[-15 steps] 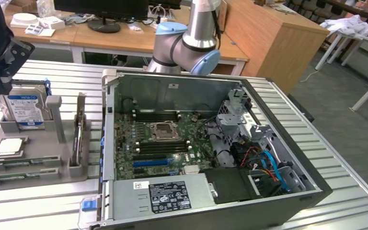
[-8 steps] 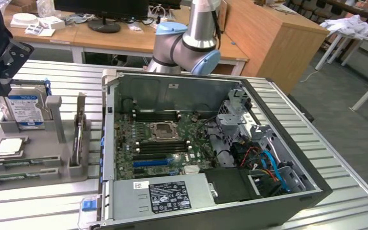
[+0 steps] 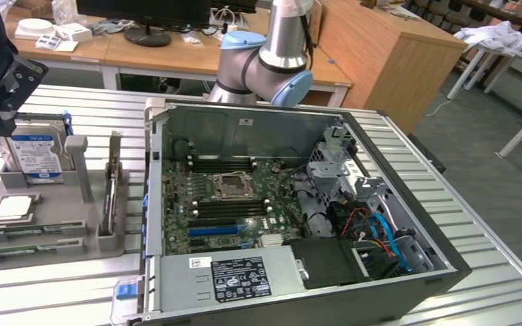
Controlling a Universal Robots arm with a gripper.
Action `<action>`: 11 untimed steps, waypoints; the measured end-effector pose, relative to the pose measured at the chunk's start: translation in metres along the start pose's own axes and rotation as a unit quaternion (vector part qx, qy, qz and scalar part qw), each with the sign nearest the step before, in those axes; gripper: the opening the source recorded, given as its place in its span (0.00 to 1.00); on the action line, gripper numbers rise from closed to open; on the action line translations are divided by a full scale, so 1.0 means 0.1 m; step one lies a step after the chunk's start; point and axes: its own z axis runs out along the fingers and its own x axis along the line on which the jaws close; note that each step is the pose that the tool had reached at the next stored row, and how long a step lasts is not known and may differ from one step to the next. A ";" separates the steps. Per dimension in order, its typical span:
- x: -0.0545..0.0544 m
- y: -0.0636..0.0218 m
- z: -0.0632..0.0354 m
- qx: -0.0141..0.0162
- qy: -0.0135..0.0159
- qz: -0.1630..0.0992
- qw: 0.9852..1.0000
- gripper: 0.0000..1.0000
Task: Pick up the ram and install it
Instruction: 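Pick up the ram and move it above insertion slot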
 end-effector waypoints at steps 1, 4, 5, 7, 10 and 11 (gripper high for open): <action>0.00 0.000 0.000 0.000 0.000 0.000 1.000 0.11; 0.00 0.000 0.000 0.000 0.000 0.000 1.000 0.11; 0.00 0.000 0.000 0.000 0.000 -0.001 1.000 0.11; 0.00 0.000 0.000 0.000 0.000 -0.004 1.000 0.11; 0.00 0.000 0.000 0.000 0.001 -0.011 1.000 0.11; 0.00 0.000 0.000 0.000 0.001 -0.014 1.000 0.11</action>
